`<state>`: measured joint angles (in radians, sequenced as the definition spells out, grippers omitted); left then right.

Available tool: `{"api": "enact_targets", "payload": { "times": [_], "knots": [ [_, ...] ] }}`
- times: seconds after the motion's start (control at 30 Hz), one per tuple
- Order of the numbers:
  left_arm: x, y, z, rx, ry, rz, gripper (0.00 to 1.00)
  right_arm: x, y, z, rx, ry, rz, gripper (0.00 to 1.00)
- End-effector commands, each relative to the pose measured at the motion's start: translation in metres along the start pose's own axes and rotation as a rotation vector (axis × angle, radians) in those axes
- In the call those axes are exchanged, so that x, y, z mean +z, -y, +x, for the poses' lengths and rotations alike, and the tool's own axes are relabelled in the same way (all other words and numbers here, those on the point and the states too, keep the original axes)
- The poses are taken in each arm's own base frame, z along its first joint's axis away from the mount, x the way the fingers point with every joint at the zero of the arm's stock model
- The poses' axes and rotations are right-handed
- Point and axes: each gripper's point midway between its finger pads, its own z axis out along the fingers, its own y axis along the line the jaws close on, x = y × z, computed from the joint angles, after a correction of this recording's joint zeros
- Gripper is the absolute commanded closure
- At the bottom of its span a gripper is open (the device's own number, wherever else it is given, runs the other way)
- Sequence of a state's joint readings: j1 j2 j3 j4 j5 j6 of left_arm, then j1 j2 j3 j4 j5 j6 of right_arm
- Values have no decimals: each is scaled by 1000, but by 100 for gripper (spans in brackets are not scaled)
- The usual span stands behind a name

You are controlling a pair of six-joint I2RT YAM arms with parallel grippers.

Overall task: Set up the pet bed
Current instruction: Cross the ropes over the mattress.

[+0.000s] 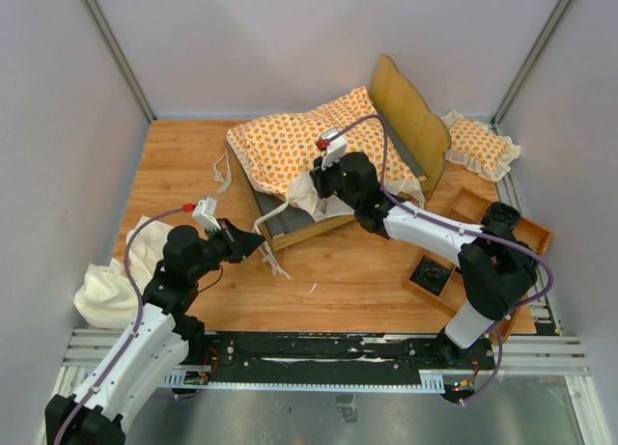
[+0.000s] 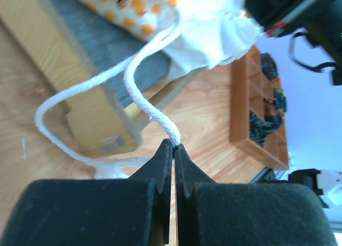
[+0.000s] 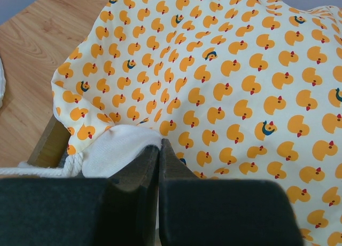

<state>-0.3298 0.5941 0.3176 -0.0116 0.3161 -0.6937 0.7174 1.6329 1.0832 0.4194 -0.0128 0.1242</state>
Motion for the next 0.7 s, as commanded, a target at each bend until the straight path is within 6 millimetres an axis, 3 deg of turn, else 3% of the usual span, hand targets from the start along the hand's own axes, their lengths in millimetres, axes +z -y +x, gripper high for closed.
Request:
{"api": "enact_targets", "payload": {
  "times": [0.0, 0.2, 0.37, 0.53, 0.67],
  "knots": [
    [-11, 34, -13, 16, -14, 87, 100, -1, 9, -3, 18, 14, 29, 100],
    [-19, 68, -39, 52, 12, 162, 100, -2, 7, -9, 20, 20, 24, 100],
    [-24, 69, -53, 64, 49, 118, 100, -3, 7, -12, 18, 22, 19, 100],
    [-37, 107, -62, 29, 92, 291, 100, -2, 5, -12, 18, 21, 13, 100],
    [-38, 115, -76, 65, 147, 318, 100, -2, 3, -12, 28, 23, 5, 100]
  ]
}}
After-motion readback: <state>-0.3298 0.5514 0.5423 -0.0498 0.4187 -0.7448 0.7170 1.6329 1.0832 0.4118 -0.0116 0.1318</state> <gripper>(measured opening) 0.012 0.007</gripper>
